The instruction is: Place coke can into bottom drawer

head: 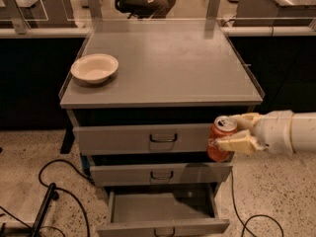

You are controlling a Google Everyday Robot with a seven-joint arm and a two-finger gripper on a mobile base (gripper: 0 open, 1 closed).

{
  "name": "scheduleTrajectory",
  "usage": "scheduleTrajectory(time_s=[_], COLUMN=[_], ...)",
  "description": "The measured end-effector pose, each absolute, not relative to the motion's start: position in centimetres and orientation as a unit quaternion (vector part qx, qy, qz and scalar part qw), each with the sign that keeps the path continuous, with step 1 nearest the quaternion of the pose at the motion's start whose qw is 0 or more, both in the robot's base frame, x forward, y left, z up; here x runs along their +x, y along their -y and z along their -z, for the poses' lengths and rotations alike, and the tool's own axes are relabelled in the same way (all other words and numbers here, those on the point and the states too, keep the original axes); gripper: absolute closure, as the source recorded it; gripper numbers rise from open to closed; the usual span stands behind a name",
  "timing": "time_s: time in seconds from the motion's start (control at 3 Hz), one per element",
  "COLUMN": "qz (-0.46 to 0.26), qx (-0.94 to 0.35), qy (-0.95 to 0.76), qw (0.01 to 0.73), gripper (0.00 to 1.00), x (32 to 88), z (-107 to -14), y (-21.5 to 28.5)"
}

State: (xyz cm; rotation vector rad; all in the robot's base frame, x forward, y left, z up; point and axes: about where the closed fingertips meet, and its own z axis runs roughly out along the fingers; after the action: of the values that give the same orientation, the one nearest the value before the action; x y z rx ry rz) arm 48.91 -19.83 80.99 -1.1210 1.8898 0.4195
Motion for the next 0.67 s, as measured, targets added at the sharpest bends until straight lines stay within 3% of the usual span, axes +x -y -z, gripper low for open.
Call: scheduleTrajectory(time_s=[0.67], qz=[-0.193], qx=[-0.373], qy=[-0.811], qw=[0.408], gripper=[1.0], x=[46.7], z=[-67.9], y=[20.2])
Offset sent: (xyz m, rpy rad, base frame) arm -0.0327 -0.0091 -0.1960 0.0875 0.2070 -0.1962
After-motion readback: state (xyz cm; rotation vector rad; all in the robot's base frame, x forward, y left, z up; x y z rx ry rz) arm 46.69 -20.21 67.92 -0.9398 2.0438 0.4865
